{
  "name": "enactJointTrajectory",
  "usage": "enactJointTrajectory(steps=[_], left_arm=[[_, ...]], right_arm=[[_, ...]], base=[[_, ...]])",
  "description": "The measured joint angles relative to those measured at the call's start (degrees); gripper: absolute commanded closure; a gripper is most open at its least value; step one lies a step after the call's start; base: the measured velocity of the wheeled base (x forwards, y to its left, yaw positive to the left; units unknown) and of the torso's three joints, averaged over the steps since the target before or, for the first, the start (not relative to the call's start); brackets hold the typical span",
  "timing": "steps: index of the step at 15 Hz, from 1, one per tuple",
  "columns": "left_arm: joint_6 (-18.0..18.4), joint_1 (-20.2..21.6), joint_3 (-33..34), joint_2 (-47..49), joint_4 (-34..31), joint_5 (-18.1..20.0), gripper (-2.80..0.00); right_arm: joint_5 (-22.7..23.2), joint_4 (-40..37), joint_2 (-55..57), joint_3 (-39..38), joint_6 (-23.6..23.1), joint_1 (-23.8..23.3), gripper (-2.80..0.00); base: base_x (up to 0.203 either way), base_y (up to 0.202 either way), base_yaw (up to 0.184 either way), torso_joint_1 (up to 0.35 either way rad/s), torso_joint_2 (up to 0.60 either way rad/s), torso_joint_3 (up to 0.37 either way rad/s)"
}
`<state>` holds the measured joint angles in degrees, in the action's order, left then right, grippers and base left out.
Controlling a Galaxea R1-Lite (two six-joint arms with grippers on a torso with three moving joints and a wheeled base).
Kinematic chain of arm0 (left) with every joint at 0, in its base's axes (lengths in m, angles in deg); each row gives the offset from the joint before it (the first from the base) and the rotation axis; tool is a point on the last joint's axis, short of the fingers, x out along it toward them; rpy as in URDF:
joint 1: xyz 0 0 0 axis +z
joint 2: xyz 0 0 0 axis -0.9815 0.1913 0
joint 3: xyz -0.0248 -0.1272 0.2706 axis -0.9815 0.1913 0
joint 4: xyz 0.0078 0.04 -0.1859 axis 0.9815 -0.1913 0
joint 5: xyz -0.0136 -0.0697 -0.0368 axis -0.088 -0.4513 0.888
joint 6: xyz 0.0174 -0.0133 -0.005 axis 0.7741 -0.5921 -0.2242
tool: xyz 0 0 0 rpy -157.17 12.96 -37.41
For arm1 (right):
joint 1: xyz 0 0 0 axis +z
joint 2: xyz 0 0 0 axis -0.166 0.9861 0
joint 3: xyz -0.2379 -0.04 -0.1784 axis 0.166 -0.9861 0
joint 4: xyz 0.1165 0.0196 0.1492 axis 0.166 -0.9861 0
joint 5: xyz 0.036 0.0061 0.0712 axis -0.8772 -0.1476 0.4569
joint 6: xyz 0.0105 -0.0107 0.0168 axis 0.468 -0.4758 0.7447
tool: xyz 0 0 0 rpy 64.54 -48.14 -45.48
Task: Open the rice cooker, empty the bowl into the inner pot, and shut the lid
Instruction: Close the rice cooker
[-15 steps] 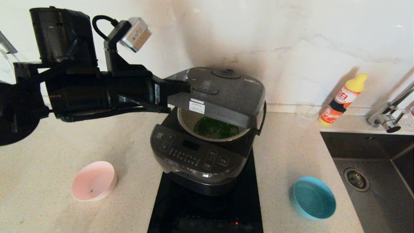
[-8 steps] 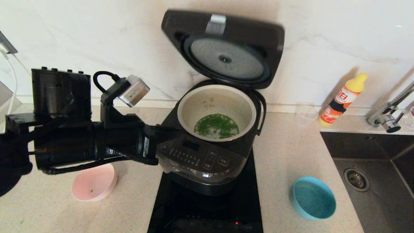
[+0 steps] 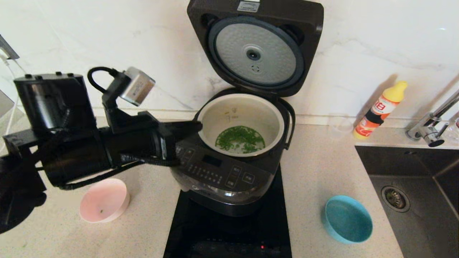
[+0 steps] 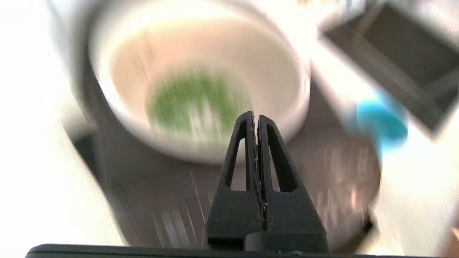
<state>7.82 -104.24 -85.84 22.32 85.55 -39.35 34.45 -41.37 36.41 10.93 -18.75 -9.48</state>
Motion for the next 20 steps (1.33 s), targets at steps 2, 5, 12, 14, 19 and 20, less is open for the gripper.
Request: enactJointTrajectory(steps=[2, 5, 12, 14, 19, 20], left_arm=[[-1.4, 0.02, -5.98, 0.24, 2.38, -0.51, 0.0], [-5.09, -0.02, -19.78, 2.8, 3.04, -2.32, 0.0], [-9.27, -0.3, -54.36, 18.3, -0.76, -4.02, 0.0], [-9.38, -0.39, -59.85, 22.6, -4.14, -2.64, 0.0], [-9.33, -0.57, -61.69, 27.58, -5.0, 0.23, 0.0], [-9.37, -0.63, -61.75, 27.97, -4.95, 0.23, 0.0]], right_arm=[[0.0, 0.0, 0.0, 0.0, 0.02, 0.0, 0.0], [-0.01, 0.0, 0.0, 0.0, 0.0, 0.0, 0.0], [-0.02, 0.0, 0.0, 0.0, -0.02, 0.0, 0.0], [0.0, 0.0, 0.0, 0.0, 0.0, 0.0, 0.0], [0.0, 0.0, 0.0, 0.0, -0.01, 0.0, 0.0], [0.0, 0.0, 0.0, 0.0, 0.0, 0.0, 0.0]], base=[[0.0, 0.0, 0.0, 0.0, 0.0, 0.0], [0.0, 0.0, 0.0, 0.0, 0.0, 0.0], [0.0, 0.0, 0.0, 0.0, 0.0, 0.0], [0.0, 0.0, 0.0, 0.0, 0.0, 0.0], [0.0, 0.0, 0.0, 0.0, 0.0, 0.0], [0.0, 0.0, 0.0, 0.0, 0.0, 0.0]])
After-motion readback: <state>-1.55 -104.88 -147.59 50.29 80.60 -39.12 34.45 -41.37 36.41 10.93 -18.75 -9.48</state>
